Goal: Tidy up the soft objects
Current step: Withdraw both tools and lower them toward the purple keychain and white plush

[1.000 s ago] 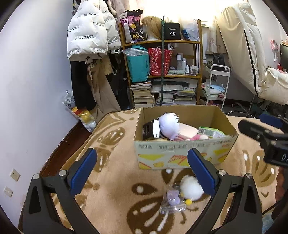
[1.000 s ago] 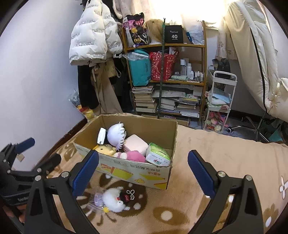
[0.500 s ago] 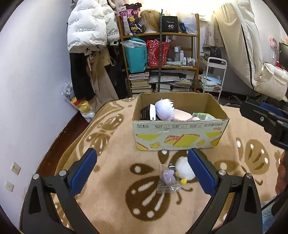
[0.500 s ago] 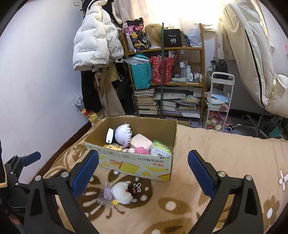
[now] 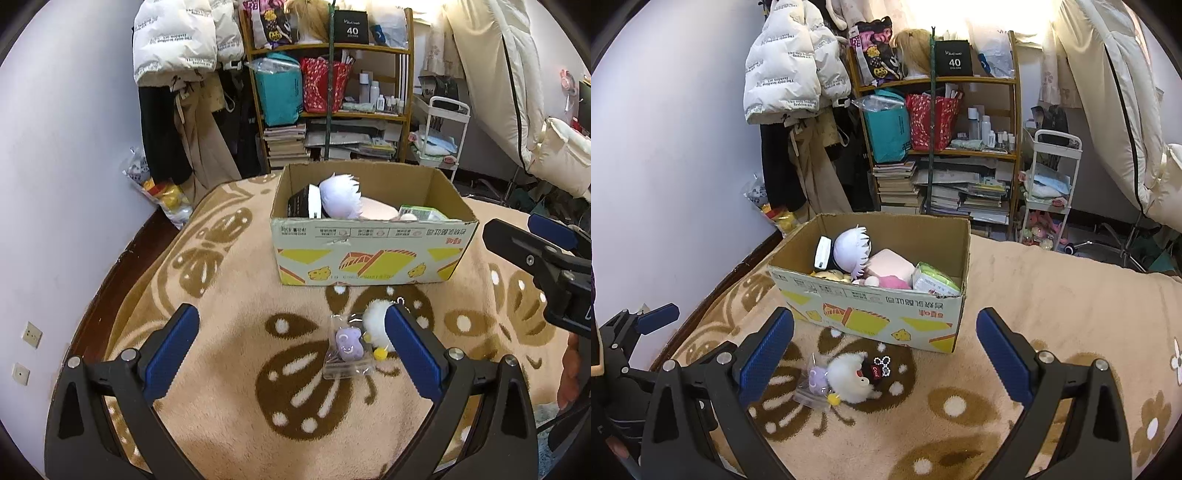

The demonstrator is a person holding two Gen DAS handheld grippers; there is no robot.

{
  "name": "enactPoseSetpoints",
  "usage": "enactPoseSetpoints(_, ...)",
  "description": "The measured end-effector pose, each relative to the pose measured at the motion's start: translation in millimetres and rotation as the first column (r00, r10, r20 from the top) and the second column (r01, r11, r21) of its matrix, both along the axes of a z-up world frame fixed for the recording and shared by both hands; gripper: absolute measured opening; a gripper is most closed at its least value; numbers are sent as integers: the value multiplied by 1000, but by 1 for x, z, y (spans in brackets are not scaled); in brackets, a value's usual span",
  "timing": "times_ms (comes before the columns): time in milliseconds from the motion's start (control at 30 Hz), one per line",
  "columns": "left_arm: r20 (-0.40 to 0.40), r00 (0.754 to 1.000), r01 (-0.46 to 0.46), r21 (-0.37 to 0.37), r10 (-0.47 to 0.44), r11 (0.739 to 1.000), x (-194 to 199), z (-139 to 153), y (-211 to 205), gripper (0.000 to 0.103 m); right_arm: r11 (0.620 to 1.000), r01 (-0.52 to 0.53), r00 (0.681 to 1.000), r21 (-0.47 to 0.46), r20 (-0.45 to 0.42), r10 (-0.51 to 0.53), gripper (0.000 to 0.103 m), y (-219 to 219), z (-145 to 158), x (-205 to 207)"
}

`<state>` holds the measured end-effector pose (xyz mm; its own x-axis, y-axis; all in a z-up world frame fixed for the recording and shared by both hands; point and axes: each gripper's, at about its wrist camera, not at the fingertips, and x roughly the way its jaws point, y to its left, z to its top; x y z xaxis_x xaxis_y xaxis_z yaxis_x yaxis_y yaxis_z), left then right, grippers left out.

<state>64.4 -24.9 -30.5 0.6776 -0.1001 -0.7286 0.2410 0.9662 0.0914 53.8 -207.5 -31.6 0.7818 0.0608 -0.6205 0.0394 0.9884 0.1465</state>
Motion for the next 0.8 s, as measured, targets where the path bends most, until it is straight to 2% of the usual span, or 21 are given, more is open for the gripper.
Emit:
enactPoseSetpoints(233,-74,997,-7,26,9,1000,10,-18,-3,99,1000,9,999,3,-39,-9,103,-1,-13,14)
enactPoseSetpoints(533,-177,984,-12,36,18,999,27,-44,-7,99,999,-41,992,31,-119,44,103,9,-35,32)
enactPoseSetpoints(800,-236,971,-19,37,27,999,35,-61,-6,99,998,-70,983,3,-168,69,103,20,-52,46)
